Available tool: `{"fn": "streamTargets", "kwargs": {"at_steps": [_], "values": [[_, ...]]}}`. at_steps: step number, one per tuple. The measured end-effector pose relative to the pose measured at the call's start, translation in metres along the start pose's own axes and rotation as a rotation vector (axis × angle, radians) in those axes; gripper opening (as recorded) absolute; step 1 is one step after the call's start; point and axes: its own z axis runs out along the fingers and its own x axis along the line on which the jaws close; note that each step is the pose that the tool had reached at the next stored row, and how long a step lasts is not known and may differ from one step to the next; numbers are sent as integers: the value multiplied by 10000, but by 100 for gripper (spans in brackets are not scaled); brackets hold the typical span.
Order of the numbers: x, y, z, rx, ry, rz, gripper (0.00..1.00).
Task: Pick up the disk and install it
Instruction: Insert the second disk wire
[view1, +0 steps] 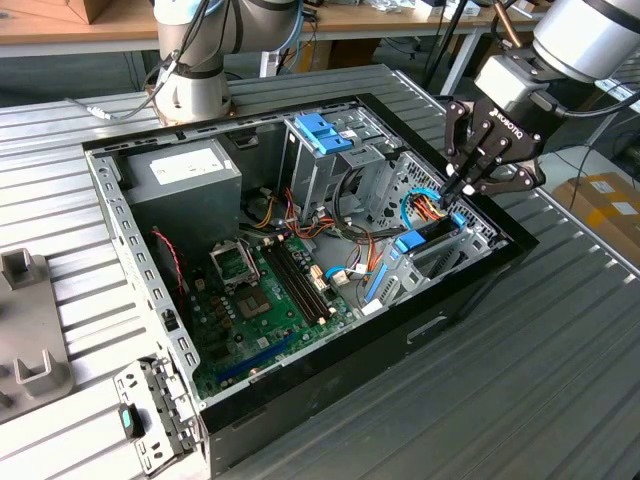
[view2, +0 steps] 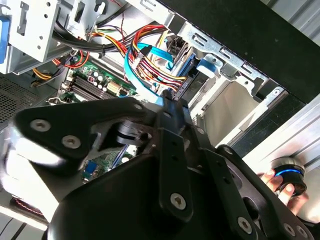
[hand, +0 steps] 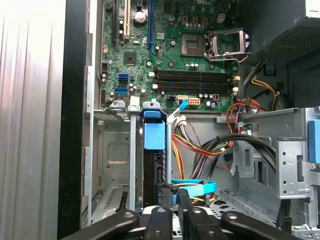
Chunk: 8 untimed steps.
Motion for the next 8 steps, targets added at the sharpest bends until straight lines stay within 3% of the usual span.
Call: {"fn": "streamTargets", "kwargs": {"at_steps": [1,2,8], "values": [[0,0,0,0,-3,0,25],[0,0,0,0,-6,-1,31],[3,12,31,0,-9,0,31]]}}
